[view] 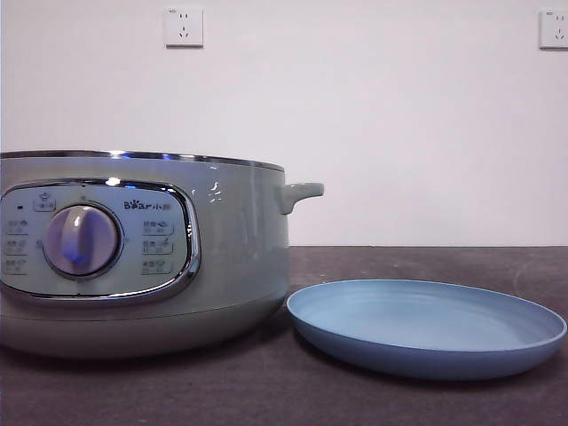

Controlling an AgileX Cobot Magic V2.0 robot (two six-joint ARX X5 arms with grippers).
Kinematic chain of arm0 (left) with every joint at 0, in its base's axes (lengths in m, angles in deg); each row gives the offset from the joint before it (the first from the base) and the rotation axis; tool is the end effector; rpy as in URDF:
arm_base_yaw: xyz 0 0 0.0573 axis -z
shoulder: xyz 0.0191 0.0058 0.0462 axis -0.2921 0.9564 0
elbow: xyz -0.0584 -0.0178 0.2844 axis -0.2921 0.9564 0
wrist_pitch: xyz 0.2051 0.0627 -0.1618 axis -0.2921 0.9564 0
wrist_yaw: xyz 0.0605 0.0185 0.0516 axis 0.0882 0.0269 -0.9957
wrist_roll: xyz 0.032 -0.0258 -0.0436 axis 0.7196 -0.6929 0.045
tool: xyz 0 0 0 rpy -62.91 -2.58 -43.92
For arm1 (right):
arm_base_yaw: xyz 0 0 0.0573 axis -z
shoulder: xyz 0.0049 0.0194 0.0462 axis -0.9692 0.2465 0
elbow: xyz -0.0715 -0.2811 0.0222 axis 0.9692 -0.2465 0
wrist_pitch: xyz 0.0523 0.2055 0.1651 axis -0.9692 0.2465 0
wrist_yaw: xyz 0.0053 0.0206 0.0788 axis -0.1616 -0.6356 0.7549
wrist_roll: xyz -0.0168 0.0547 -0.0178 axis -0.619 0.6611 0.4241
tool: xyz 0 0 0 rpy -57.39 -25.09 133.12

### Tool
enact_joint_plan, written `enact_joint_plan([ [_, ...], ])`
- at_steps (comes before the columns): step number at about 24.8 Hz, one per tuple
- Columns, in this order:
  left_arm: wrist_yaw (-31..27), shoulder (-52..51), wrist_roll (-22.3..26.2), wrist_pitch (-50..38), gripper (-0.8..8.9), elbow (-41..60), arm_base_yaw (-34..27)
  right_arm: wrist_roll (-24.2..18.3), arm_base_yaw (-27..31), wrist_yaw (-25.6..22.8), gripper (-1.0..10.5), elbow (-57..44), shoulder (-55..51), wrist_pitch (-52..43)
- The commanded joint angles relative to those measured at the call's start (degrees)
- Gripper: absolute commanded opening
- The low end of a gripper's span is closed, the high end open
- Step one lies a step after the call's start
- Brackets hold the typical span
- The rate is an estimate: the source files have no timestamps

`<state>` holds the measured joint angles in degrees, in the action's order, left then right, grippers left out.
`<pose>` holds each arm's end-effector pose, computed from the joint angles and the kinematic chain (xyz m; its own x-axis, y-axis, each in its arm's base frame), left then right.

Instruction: Take the potato out from the steamer,put the potato on the plate,close the lid

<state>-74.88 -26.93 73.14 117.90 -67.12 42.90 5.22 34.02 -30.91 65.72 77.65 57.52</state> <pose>0.0788 -0.0277 0.5212 0.9334 -0.1830 -0.3088 0.2434 0.9550 0.1697 0.2255 0.2178 0.4594 0.4067 0.7944 -0.4512 -0.9110 0.3896 -0.1353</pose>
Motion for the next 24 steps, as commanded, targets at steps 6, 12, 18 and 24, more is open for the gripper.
enact_joint_plan([
  [6, -4.0, -5.5, 1.2, 2.0, -0.09, -0.9, 0.0, -8.2, -1.9, -1.0, 5.3, 2.6, 11.8, 0.1],
  [12, -3.9, -7.1, 1.1, 4.7, -0.09, -0.9, 0.0, -12.6, -1.9, -1.4, 4.6, 2.6, 19.7, 0.0],
  [18, -3.8, -7.1, 1.1, 5.1, -0.09, -0.9, 0.0, -14.2, -2.7, -1.3, 4.7, 2.6, 26.6, -1.1],
  [24, -3.8, -7.1, 1.1, 5.1, -0.09, -0.9, 0.0, -14.4, -5.6, -1.4, 4.7, 2.6, 30.7, -4.2],
])
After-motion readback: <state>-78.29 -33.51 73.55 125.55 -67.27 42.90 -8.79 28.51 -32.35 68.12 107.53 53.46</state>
